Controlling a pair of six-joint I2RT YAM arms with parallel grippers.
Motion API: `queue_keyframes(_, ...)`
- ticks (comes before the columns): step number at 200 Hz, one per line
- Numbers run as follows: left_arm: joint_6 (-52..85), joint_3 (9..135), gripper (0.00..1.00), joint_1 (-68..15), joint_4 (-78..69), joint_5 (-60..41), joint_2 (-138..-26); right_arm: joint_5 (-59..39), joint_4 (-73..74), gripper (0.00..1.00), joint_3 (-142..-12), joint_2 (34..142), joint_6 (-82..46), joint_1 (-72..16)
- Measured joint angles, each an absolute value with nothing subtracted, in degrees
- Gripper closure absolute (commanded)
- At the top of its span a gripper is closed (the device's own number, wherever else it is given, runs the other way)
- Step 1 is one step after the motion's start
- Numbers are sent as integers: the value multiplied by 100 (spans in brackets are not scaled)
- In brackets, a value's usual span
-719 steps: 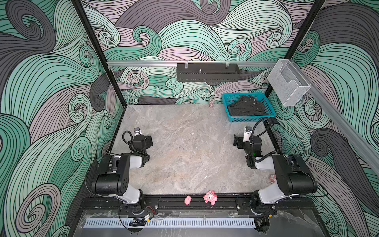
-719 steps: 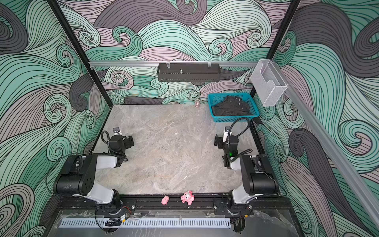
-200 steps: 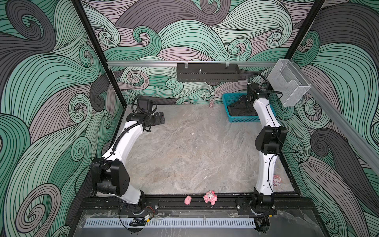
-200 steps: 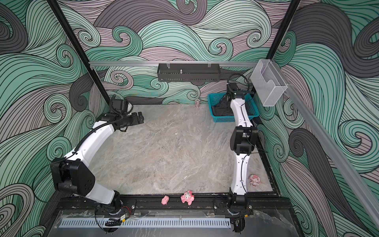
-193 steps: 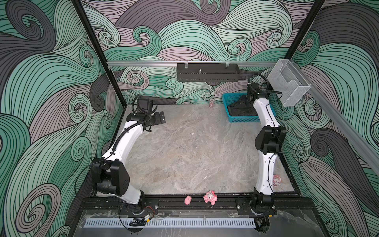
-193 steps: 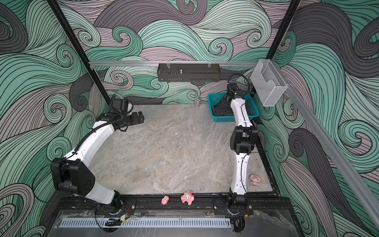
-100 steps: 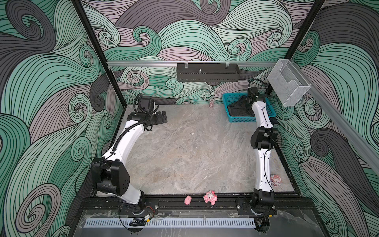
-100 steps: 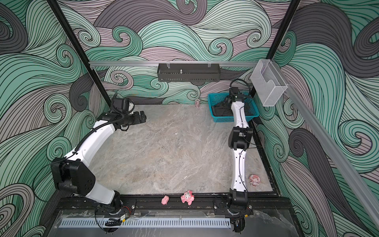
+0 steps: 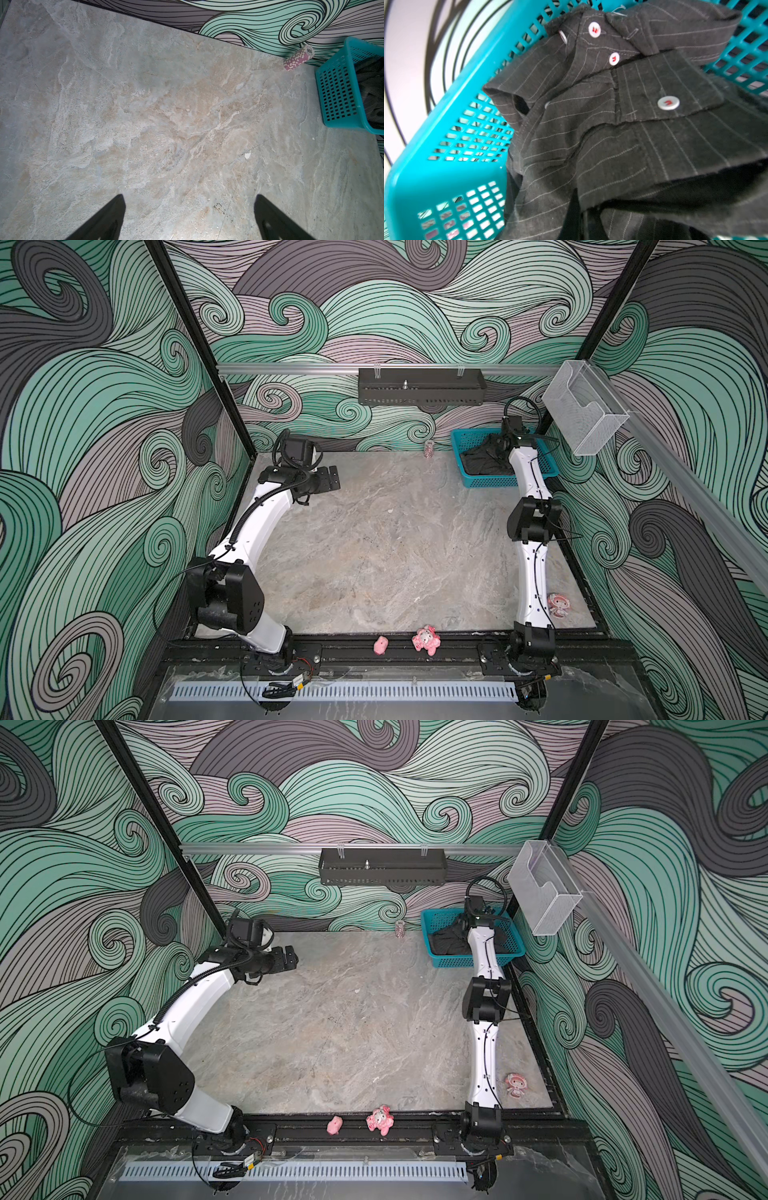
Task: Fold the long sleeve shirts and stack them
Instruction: 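Reach the right gripper into the teal basket and grasp the pinstriped shirt, then lift the shirt out of the basket with the right gripper, drop it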
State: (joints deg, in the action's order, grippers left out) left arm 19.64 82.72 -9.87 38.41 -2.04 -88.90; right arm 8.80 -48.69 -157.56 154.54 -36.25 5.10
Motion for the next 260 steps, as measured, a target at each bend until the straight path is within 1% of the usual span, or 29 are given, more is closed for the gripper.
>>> queue_keyframes(24, 1964, 8272, 1, -996, 3846, -207, -8890, 801, -4871, 100, -15707, 15312, -3623, 510)
queue_keyframes(45, 1966, 8272, 2, -1000, 3854, -209, -8866, 703, -4875, 100, -15631, 14982, -3594, 499)
queue_keyframes(96, 1977, 8265, 1, -1004, 3854, -217, -8613, 526, -4862, 100, -15541, 13664, -3376, 373)
queue_keyframes(139, 1999, 8082, 1, -1033, 3837, -217, -8112, 196, -4799, 100, -15541, 12536, -3059, 158)
queue_keyframes(174, 2001, 7968, 1, -1035, 3844, -215, -7599, -213, -4584, 100, -15342, 11598, -2683, -217)
queue_keyframes(203, 2003, 7828, 2, -1033, 3892, -211, -7164, -604, -4449, 100, -15336, 11056, -2517, -593)
queue_keyframes(231, 2003, 7714, 1, -1033, 3981, -198, -6768, -998, -4381, 100, -15340, 10794, -2462, -932)
queue_keyframes(260, 2005, 7614, 1, -1033, 4064, -156, -6410, -1256, -4394, 100, -15362, 10796, -2445, -1413)
